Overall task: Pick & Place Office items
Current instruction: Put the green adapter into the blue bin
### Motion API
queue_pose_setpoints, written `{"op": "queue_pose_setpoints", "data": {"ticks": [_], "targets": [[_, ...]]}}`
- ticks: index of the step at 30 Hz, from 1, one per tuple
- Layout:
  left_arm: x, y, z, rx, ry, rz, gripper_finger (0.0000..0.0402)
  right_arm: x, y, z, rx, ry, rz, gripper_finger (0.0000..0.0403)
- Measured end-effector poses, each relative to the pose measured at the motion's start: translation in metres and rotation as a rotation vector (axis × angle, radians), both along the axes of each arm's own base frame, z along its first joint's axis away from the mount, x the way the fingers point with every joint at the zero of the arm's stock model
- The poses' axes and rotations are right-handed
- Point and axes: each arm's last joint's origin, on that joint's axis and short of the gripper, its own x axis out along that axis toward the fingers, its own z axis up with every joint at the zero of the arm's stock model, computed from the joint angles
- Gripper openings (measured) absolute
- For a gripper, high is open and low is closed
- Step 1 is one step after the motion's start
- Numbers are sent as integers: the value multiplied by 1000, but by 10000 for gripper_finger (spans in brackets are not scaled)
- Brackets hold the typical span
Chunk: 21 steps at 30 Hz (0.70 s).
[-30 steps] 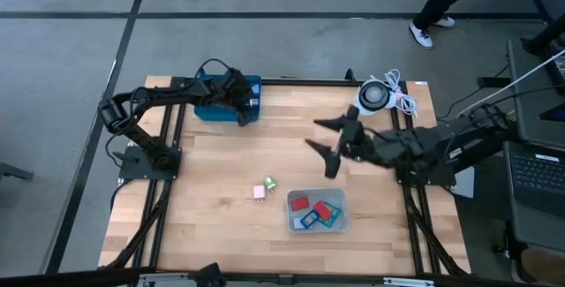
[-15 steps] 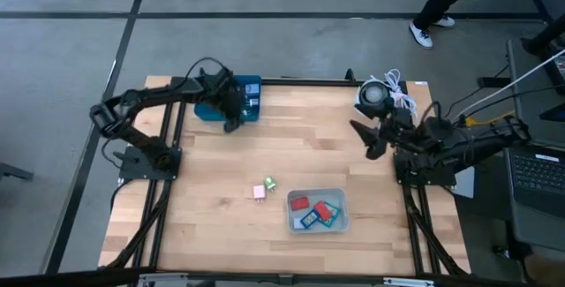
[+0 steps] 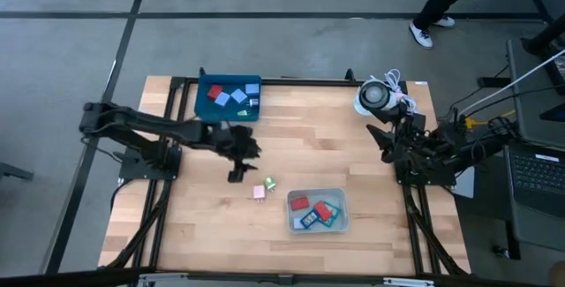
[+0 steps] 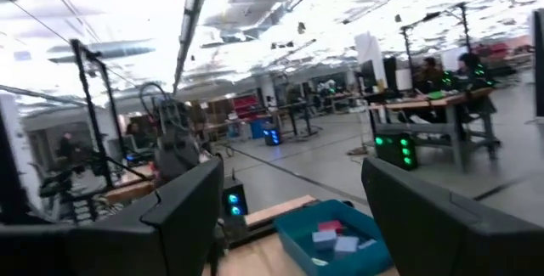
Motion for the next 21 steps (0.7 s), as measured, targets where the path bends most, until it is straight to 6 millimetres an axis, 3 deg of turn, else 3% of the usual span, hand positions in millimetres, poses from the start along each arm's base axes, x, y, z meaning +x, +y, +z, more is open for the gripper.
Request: {"op": "queue_pose_setpoints", "data": {"ticks": [5,9,21], "targets": [[26,-12,-26,43,157,-96,196,-8,1,-1,19,-14,12,286],[41,-19,-29,80,152,-194,196,-10,4,-1,7,-12,43,286],[63,-32,-56,139,191,-311,240,-11,9,-1,-10,-5,88,286]]}}
